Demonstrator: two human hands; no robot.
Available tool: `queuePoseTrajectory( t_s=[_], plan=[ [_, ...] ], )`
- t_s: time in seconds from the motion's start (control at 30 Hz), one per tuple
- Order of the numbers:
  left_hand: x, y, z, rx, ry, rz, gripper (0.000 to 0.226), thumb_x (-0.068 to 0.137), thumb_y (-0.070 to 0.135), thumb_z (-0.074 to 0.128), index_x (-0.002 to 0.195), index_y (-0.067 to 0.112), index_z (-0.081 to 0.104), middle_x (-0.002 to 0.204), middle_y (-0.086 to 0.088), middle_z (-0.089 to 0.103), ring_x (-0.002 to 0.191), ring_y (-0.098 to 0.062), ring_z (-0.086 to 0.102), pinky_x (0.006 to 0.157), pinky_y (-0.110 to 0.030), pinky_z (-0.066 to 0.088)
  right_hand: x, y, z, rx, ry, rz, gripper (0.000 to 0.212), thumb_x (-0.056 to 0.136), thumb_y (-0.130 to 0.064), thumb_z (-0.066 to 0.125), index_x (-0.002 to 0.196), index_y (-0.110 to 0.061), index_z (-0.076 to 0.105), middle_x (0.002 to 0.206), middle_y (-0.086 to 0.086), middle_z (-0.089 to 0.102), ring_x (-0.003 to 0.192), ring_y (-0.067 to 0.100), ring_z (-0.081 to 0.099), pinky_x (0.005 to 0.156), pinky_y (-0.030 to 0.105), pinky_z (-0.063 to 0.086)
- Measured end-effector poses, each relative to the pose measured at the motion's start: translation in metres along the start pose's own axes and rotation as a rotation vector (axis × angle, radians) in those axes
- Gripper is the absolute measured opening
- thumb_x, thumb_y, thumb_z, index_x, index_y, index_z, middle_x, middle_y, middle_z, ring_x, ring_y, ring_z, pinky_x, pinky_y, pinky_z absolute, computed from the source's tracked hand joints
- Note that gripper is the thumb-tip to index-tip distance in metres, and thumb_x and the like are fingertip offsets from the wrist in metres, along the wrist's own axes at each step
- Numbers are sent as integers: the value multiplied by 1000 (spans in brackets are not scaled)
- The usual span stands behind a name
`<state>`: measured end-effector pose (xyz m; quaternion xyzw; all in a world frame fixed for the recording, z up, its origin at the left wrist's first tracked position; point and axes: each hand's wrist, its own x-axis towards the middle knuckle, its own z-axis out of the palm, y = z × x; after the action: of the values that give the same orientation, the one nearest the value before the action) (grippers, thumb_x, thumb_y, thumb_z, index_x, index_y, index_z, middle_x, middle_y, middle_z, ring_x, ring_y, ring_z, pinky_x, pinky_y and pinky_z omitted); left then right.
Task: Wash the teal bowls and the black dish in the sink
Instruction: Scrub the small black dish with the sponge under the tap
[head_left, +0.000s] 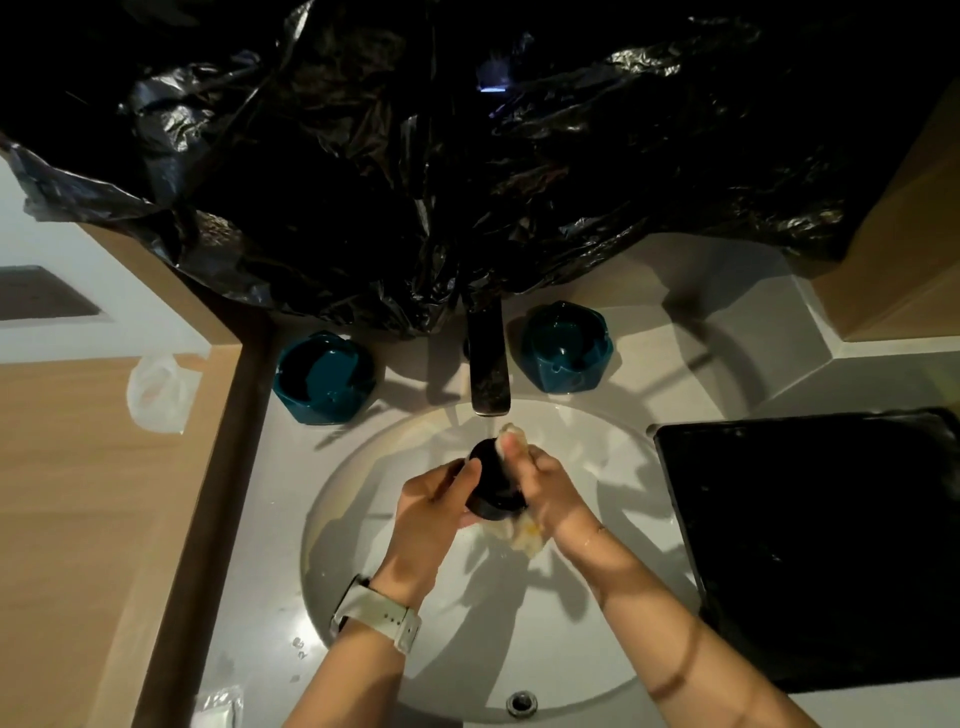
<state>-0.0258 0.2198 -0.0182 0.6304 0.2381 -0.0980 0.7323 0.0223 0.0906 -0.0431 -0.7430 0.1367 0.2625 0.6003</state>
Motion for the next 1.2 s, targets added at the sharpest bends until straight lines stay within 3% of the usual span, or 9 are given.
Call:
queuePoseTrajectory(
  t_s=[0.07,0.23,0.43,0.53,0.63,0.73,0.93,1.0,1.2],
  plan=[
    [3,5,-4,36,-15,20,20,97,21,60,96,10,76,89,-13,77,86,-29,74,81,-37,60,4,2,-1,13,-36,-9,54,95,-58,38,113,-14,63,107,6,69,102,20,65,91,31,52],
    [30,10,-5,400,34,114,25,97,32,58,83,21,75,72,8,71,76,-16,66,82,-37,55,-8,16,20,108,80,-124,34,103,-37,35,104,-11,56,83,2,68,75,17,64,70,30,48],
    [17,9,7,358,27,88,20,97,29,60,111,17,67,104,-4,72,96,-16,69,87,-37,59,7,8,4,160,200,-24,25,95,-20,43,78,-19,61,81,5,65,82,26,63,77,31,51],
    [10,22,-5,71,-142,-76,32,93,29,64,122,18,60,115,-7,65,105,-24,68,78,-40,62,13,-1,-15,-209,51,-117,25,95,-24,44,87,-16,66,97,10,70,95,28,65,87,31,49],
    [19,31,-9,321,-227,-105,40,98,47,48,120,16,61,119,-8,65,97,-28,71,72,-44,63,10,-12,-18,-505,-127,-188,33,97,-42,48,108,-15,62,101,11,68,96,25,63,86,32,47],
    [33,35,3,568,-109,-116,49,104,47,34,113,7,61,109,-16,64,72,-32,73,57,-31,60,0,-11,-5,-376,34,-205,39,100,-43,40,105,-11,60,93,10,67,89,27,63,74,25,44],
    [49,9,18,672,68,-8,51,105,44,26,95,11,62,87,-14,70,72,-29,69,75,-37,59,-6,17,18,-166,217,-86,36,102,-39,36,102,-12,60,85,-2,66,77,14,62,55,5,38],
    [40,5,27,645,161,45,48,106,40,27,95,8,61,83,-7,66,69,-19,61,56,-11,50,-6,19,20,-13,193,-32,31,102,-33,39,109,-8,56,96,6,67,82,16,64,56,7,42],
    [25,-9,35,475,140,109,37,106,38,31,111,13,57,99,-7,66,83,-22,68,59,-19,55,12,8,6,62,134,34,31,97,-39,49,104,-10,54,94,8,65,92,29,65,77,36,53]
  ],
)
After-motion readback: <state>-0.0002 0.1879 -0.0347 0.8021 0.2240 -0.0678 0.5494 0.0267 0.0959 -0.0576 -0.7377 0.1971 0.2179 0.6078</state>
